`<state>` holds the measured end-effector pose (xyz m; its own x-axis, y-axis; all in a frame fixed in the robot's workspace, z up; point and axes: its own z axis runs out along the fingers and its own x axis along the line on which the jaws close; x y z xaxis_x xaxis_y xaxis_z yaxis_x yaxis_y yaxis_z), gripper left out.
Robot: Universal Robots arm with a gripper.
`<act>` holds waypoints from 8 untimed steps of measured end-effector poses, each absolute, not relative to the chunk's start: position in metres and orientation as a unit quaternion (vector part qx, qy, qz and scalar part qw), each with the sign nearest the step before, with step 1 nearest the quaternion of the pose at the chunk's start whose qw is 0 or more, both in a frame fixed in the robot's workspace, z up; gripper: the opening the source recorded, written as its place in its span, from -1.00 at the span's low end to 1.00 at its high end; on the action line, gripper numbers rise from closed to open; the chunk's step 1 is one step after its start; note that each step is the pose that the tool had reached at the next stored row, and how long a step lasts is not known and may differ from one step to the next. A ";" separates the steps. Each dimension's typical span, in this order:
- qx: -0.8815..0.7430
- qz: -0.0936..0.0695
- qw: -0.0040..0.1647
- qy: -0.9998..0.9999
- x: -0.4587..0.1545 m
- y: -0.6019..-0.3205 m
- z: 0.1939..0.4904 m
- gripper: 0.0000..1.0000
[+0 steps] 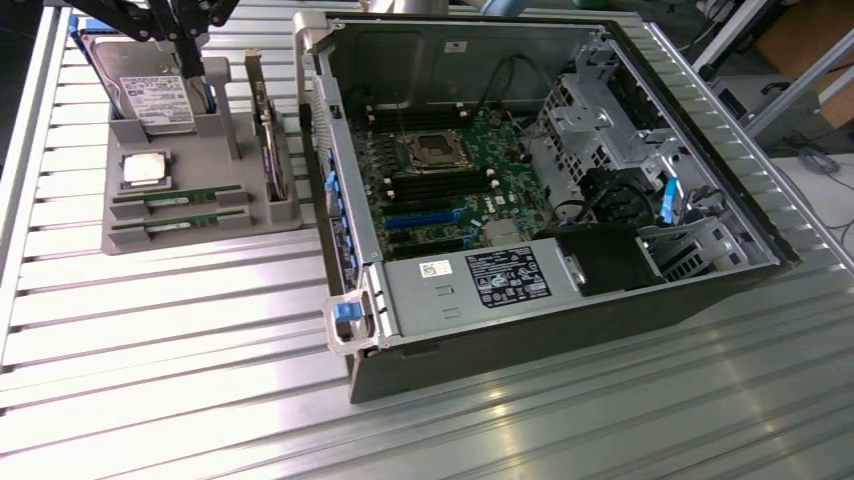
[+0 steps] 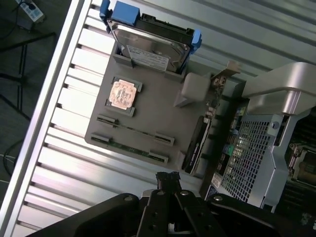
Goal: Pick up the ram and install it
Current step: 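Pick up the ram and move it above insertion slot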
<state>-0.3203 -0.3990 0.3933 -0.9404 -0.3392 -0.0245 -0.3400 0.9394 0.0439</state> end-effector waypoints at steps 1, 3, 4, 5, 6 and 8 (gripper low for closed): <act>-0.175 0.024 0.008 0.984 -0.320 -0.399 0.393 -0.79; -0.179 0.024 0.008 0.983 -0.320 -0.399 0.393 -0.79; -0.184 0.024 0.008 0.983 -0.320 -0.399 0.393 -0.79; -0.186 0.024 0.008 0.982 -0.320 -0.399 0.393 -0.79; -0.189 0.024 0.008 0.982 -0.320 -0.399 0.393 -0.79; -0.197 0.024 0.008 0.980 -0.320 -0.399 0.393 -0.79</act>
<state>-0.3203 -0.3990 0.3933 -0.9225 -0.3853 -0.0245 -0.3861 0.9214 0.0439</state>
